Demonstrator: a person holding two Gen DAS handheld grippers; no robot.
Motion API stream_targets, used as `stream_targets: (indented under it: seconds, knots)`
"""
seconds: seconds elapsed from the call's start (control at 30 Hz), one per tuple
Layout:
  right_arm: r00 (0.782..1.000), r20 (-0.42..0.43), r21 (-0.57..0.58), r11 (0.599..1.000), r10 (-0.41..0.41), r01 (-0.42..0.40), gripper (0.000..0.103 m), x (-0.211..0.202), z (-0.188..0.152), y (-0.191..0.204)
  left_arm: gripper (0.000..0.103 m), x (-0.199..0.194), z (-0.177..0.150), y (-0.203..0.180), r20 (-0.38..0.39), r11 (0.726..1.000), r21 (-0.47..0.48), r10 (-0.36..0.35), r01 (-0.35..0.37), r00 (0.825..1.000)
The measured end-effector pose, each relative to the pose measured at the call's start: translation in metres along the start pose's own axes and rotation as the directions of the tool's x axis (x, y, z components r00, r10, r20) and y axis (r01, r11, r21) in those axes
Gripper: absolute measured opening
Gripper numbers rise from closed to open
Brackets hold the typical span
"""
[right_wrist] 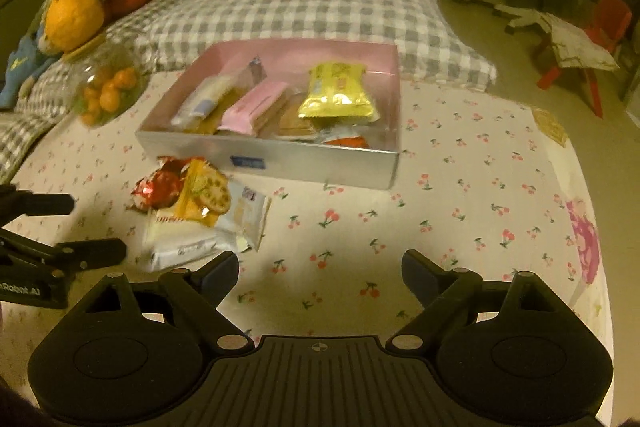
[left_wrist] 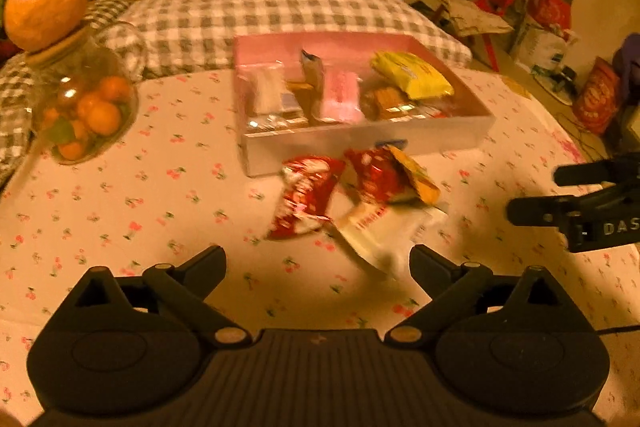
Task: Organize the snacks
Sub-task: 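Withdraw both tools from the box back toward the remaining snacks, then grasp the white wrapped cake with the left tool while the right tool grasps the lotus-biscuit packet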
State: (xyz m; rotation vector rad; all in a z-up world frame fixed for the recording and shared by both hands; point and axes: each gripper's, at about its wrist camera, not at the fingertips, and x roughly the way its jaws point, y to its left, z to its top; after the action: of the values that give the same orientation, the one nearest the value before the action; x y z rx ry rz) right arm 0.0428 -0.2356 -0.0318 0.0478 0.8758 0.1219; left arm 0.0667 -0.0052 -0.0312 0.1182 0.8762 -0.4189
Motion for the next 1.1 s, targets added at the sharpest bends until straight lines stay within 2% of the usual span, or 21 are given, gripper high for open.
stream_targets:
  seconds: [0.17,0.3,0.43,0.67,0.9,1.1]
  knots:
    - [0.998,0.005,0.000,0.998,0.061,-0.061,0.091,0.004,0.003,0.010,0.086,0.007,-0.003,-0.006,-0.021,0.998,-0.005,-0.059,0.059,0.998]
    - [0.994,0.022,0.027,0.994,0.107,-0.107,0.091,0.008,0.011,0.016,0.073,0.013,-0.005,-0.012,-0.012,0.996,0.016,-0.089,0.089,0.996]
    - [0.989,0.026,0.059,0.988,0.145,-0.146,0.091,0.016,0.021,0.020,0.060,0.020,-0.004,-0.013,-0.029,0.993,-0.023,-0.116,0.116,0.993]
    - [0.988,0.033,0.106,0.983,0.148,-0.151,0.089,0.038,0.034,0.026,0.054,0.027,-0.001,-0.013,-0.023,0.985,-0.054,-0.166,0.165,0.986]
    - [0.990,0.001,0.107,0.984,0.139,-0.139,0.088,0.050,0.029,0.017,0.040,0.033,0.000,-0.010,-0.045,0.980,-0.069,-0.191,0.188,0.981]
    - [0.996,-0.023,0.069,0.994,0.084,-0.082,0.088,0.051,0.019,-0.003,0.039,0.032,-0.004,-0.013,-0.081,0.974,-0.053,-0.225,0.222,0.971]
